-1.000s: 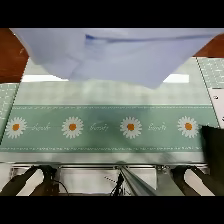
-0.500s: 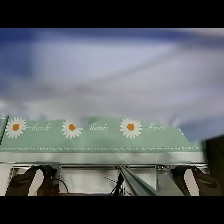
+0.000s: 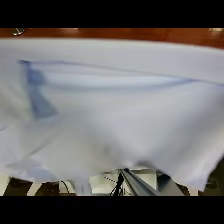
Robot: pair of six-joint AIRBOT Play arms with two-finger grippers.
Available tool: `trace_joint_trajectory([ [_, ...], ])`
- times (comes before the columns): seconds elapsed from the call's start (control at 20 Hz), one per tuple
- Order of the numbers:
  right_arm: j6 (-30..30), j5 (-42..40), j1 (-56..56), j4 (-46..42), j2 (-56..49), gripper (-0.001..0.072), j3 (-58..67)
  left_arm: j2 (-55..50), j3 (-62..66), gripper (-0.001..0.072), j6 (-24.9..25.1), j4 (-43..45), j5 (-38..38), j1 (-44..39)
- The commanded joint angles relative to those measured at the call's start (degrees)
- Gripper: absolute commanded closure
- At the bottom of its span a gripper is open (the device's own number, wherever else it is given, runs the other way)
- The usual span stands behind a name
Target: Fold the shirts.
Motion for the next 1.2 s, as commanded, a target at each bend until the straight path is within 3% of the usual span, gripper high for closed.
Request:
trace_joint_trajectory([
  [0.0, -4.5, -7.6, 0.0, 7.0, -3.2, 0.069, -16.9, -7.3, -13.1, 0.0683, -0.1, -4.9, 8.5, -0.7],
  [0.2, -10.5, -17.8, 1.4, 10.5, -17.4, 0.069, -26.6, -24.1, -16.4, 0.0682, 0.1, -9.6, 15.2, -4.2],
  [0.45, -13.2, -30.6, 8.3, 13.1, -42.8, 0.069, -21.0, -41.4, -16.3, 0.0682, -1.9, -10.1, 28.0, -7.9],
  [0.6, -10.9, -30.1, 8.7, 14.1, -56.8, 0.069, -10.9, -47.5, -15.3, 0.0682, -7.6, -10.3, 30.4, -7.3],
  [0.75, -8.6, -27.5, 8.7, 14.1, -65.4, 0.069, -2.5, -51.2, -14.3, 0.0681, -7.7, -11.0, 30.5, -7.4],
  [0.95, -8.2, -24.9, 8.1, 13.9, -69.0, 0.069, 1.5, -51.8, -13.7, 0.0681, -7.7, -11.5, 29.8, -6.9],
  [1.15, -10.3, -17.0, 5.7, 13.4, -69.0, 0.0689, 1.5, -51.8, -8.7, 0.0681, -4.3, -11.7, 17.4, -5.4],
])
